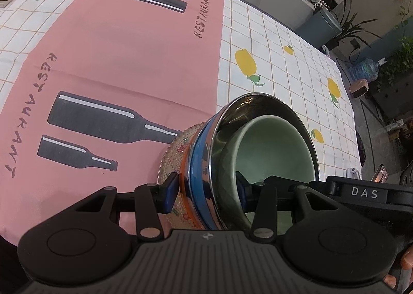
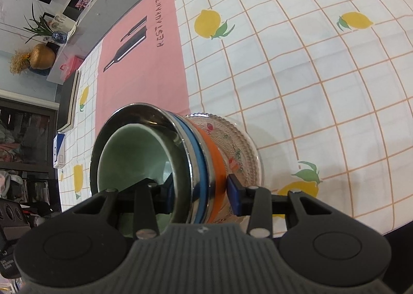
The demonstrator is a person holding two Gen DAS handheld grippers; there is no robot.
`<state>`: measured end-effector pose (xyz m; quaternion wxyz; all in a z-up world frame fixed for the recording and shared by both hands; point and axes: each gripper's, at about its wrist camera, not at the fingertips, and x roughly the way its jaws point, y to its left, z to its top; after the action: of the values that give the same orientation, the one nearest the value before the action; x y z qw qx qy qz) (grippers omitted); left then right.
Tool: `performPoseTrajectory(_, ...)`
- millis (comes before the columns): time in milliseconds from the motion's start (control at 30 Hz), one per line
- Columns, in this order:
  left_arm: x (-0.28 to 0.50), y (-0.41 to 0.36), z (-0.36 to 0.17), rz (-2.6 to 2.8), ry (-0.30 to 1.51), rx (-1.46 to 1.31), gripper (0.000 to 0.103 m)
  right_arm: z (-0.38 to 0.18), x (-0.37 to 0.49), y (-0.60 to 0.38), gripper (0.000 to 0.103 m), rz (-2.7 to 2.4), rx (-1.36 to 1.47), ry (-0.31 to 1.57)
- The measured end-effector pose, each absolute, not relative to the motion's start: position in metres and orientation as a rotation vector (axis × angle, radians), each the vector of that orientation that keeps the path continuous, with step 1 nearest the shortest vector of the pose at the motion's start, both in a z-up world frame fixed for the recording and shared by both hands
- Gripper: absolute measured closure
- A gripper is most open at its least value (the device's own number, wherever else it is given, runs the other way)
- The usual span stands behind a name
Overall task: Organize plates and bowls
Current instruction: 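Lower the bowl stack onto the stacked plates with both grippers, then open both grippers and pull them back from the bowl stack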
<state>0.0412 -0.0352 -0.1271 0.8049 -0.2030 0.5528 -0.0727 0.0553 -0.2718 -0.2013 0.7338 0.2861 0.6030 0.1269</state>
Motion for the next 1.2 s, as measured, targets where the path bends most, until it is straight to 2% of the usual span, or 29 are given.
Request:
performPoseTrajectory(200,0.042,-0.032,-0.128,-0.155,1.184,-0.458,0.052,-0.201,0.056,-0.275,0.061,0.276,0.654,1.325)
performPoseTrajectory(233,0.042,-0.032,-0.127,-0.154,1.174,-0.457,0.048,-0.199,0.055,-0.275,0.060,0.276,0.651,1.318)
performPoseTrajectory(267,0.041,-0.032,-0.125,-0.154,1.155,-0.449,0.045,-0.198,0.055,-0.275,0.055,0.275,0.646,1.312)
performPoseTrajectory(333,0.038,-0.031,-0.120,-0.154,1.108,-0.431,0.032,-0.193,0.055,-0.275,0.045,0.265,0.625,1.295)
performPoseTrajectory(433,0.036,-0.032,-0.111,-0.165,1.076,-0.420,0.030,-0.184,0.052,-0.275,0.039,0.256,0.595,1.260)
performPoseTrajectory(633,0.026,-0.033,-0.084,-0.173,0.957,-0.337,0.029,-0.156,0.043,-0.276,0.035,0.262,0.535,1.141)
performPoseTrajectory(733,0.018,-0.033,-0.062,-0.176,0.865,-0.278,0.029,-0.136,0.034,-0.274,0.034,0.264,0.482,1.047)
performPoseTrajectory(1000,-0.018,-0.039,-0.006,-0.197,0.594,-0.122,0.029,-0.080,-0.008,-0.262,0.018,0.256,0.247,0.727)
performPoseTrajectory(1200,-0.046,-0.050,0.005,-0.198,0.504,-0.015,0.029,-0.066,-0.039,-0.249,0.013,0.250,0.134,0.624)
